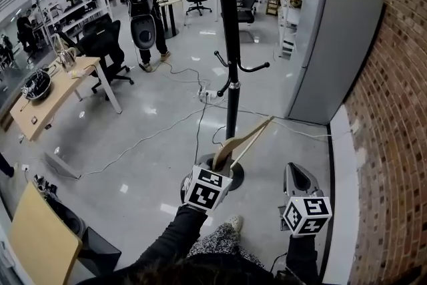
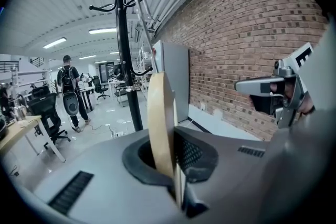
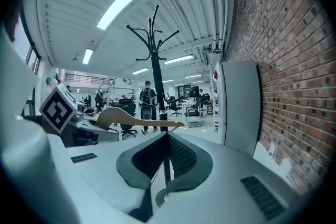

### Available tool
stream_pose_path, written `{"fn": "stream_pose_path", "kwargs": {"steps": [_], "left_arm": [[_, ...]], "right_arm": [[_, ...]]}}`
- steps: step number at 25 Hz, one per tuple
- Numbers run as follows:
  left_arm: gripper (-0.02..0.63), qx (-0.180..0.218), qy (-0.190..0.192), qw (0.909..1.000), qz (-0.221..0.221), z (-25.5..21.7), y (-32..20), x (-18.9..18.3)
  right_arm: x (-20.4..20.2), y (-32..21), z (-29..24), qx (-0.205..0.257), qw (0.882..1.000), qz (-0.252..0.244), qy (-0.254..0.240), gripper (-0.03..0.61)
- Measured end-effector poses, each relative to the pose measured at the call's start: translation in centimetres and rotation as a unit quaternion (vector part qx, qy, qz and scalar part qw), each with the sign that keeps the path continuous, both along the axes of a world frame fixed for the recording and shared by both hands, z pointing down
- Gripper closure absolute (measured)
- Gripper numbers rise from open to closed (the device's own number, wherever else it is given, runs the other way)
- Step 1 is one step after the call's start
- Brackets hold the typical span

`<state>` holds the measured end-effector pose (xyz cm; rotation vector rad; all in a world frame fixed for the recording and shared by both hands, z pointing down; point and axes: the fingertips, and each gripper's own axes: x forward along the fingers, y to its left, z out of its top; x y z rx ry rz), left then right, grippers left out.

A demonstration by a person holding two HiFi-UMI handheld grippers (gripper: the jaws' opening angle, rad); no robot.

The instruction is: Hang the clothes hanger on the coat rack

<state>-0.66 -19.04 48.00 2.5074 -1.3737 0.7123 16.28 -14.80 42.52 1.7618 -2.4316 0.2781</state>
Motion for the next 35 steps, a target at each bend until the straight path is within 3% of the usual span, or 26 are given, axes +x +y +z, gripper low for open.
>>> {"fn": "stream_pose_path", "kwargs": {"steps": [8,25,35], "left_arm": [[0.609,0.005,0.000,1.0000,0.002,-0.1,-6.5,2.9],[0.609,-0.044,0.010,0.9990,-0.006,2.8,-18.1,5.5],[0.609,-0.051,0.014,0.9985,-0.017,2.9,-24.7,6.7]], "right_arm": [[2.1,-5.1,0.3,-0.002,1.000,0.002,0.012,0.569],[5.3,-15.7,1.1,-0.014,1.000,0.010,0.013,0.569],[6.5,-19.9,1.8,-0.022,1.000,0.015,0.012,0.568]]}}
